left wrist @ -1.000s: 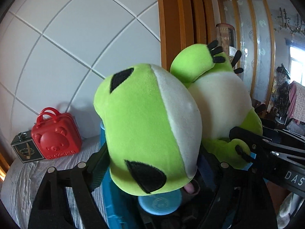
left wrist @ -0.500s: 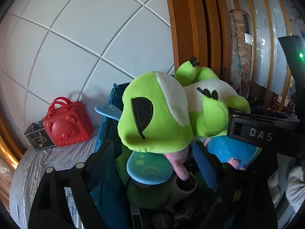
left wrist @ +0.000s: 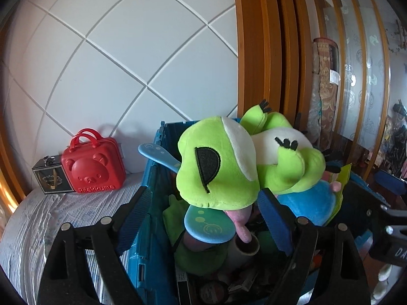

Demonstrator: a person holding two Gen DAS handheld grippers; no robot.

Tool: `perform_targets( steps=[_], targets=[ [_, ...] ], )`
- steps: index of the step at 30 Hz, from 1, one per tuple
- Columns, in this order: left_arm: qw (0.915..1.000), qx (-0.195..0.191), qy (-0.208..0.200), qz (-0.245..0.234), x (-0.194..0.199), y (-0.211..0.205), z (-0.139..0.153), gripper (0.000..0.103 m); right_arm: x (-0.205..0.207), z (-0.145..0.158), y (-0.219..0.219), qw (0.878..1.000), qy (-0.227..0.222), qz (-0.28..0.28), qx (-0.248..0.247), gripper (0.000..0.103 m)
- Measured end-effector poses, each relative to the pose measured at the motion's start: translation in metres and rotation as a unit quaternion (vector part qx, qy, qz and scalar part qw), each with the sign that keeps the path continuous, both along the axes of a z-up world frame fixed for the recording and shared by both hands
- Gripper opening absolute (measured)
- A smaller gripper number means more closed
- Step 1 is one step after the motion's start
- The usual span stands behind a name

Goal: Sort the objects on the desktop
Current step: 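Carry the green frog plush into the blue crate and release it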

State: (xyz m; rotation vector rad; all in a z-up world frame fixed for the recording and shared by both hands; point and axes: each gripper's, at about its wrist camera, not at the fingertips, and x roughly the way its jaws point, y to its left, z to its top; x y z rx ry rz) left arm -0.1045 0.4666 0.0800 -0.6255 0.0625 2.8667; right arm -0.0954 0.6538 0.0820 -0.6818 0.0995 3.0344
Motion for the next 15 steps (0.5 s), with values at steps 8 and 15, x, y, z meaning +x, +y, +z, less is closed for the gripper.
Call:
perform_targets(
  steps=[8, 15],
  targets=[
    [0.9994, 0.010, -0.029, -0.015, 0.010, -0.003, -0.003, 0.103, 0.019, -0.006, -0.004, 1.000, -0.001, -0.007, 0.013, 0.103],
    [0.9979, 0.004, -0.050, -0.039, 0.016, 0.000, -0.011, 0.103, 0.020, -0.012, -0.004, 1.000, -0.007, 0.001, 0.008, 0.103]
  ],
)
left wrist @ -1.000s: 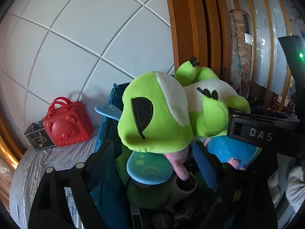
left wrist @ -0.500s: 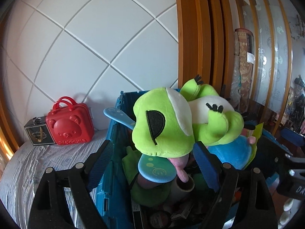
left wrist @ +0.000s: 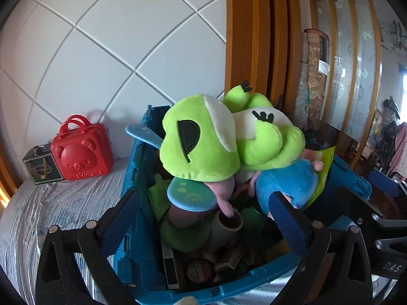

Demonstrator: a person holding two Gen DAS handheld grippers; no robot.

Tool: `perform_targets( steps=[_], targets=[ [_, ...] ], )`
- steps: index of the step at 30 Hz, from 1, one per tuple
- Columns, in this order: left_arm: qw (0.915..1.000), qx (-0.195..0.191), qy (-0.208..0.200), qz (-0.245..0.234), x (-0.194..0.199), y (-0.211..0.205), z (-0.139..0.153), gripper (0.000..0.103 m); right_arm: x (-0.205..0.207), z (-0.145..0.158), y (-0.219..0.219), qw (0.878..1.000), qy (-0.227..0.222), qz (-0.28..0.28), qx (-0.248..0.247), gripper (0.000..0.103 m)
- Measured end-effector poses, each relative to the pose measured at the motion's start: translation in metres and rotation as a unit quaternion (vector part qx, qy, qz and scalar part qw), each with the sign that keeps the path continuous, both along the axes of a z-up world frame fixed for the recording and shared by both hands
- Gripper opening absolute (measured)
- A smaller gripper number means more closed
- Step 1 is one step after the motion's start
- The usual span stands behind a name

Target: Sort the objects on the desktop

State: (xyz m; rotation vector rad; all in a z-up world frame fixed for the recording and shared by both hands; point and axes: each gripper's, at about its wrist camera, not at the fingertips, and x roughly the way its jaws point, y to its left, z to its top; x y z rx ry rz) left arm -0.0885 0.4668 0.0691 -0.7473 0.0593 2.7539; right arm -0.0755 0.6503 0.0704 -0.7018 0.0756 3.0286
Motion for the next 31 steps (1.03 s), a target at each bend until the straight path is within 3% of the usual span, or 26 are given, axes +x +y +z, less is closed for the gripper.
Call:
perform_targets(
  steps=[22, 31],
  targets=[
    [0.9997, 0.015, 0.014, 0.016, 0.022, -0.006, 0.009, 0.103, 0.009, -0.004, 0.007, 1.000, -0.010, -0.002, -0.010, 0.103],
    [0.9996, 0.003, 0.021, 0.016, 0.031, -0.008, 0.009, 0.103, 0.015, -0.003, 0.003, 1.000, -0.009, 0.002, -0.012, 0.103]
  ],
)
